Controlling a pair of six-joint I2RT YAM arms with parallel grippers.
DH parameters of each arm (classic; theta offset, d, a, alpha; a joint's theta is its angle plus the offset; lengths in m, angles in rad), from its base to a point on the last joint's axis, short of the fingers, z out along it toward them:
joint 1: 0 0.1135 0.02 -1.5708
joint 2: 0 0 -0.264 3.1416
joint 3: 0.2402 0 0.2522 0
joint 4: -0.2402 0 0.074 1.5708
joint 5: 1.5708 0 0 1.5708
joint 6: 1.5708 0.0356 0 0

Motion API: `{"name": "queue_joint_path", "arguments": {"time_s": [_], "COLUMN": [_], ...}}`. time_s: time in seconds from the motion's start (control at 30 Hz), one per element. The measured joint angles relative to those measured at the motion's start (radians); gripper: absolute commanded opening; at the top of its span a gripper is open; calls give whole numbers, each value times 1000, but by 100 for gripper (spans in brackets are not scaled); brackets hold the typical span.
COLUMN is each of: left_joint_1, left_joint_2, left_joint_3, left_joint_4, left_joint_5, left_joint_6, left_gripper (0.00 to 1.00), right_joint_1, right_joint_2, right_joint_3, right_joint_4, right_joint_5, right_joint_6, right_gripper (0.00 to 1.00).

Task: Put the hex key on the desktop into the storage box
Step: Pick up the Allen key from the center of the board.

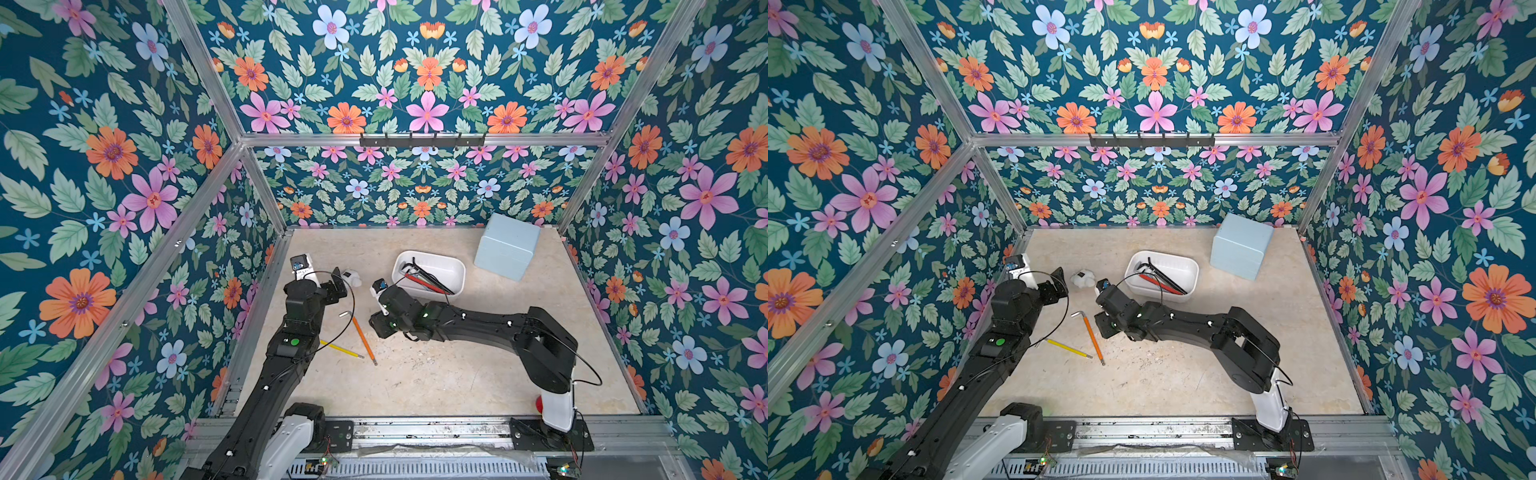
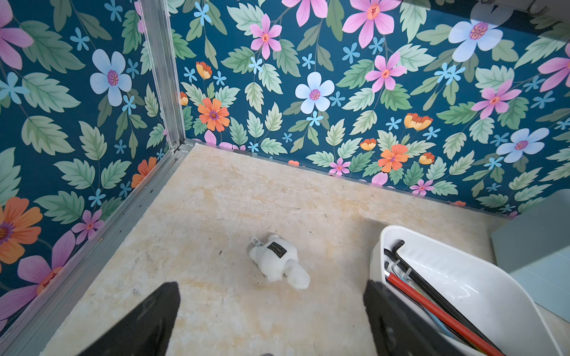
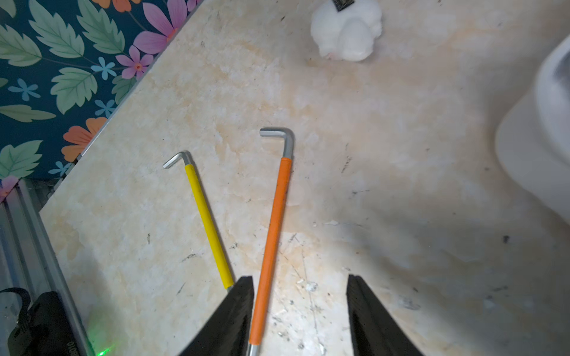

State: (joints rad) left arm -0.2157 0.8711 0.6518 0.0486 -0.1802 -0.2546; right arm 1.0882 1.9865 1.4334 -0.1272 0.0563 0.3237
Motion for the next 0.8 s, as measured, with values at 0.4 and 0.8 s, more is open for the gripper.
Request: {"name": "queue_joint_path", "arguments": {"time_s": [0.4, 0.8], "left_joint_1": [0, 0], "left_joint_2": [-2, -6], "left_joint_3": [-4, -5], "left_joint_4": [0, -1], "left_joint_5": [-1, -4], "left_joint_6": [0, 0], "left_gripper": [99, 99], "right_joint_1": [71, 100], "right_joint_2": [243, 342], "right_joint_3": [234, 350], "right_joint_4": [-118, -222], "right_joint_5": [93, 161], "right_joint_6": [101, 101], "right_gripper": [53, 47]}}
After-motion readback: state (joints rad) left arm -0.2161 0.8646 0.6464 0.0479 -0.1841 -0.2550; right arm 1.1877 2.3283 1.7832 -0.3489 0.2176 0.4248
